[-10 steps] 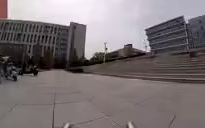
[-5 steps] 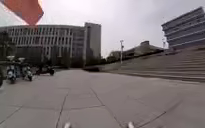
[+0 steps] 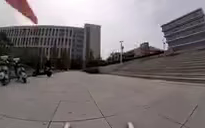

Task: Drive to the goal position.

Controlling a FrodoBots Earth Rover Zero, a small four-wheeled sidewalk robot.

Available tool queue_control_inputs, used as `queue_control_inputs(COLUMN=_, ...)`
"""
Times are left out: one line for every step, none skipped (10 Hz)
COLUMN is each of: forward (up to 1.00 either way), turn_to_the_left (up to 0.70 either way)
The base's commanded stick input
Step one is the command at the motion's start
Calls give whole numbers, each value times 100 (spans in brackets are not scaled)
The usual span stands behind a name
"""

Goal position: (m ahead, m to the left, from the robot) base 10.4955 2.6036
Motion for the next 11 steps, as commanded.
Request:
queue_control_inputs(forward=85, turn_to_the_left=0)
queue_control_inputs(forward=85, turn_to_the_left=0)
queue_control_inputs(forward=85, turn_to_the_left=0)
queue_control_inputs(forward=85, turn_to_the_left=0)
queue_control_inputs(forward=85, turn_to_the_left=0)
queue_control_inputs(forward=85, turn_to_the_left=0)
queue_control_inputs(forward=85, turn_to_the_left=0)
queue_control_inputs(forward=85, turn_to_the_left=0)
queue_control_inputs(forward=85, turn_to_the_left=0)
queue_control_inputs(forward=85, turn_to_the_left=0)
queue_control_inputs(forward=85, turn_to_the_left=2)
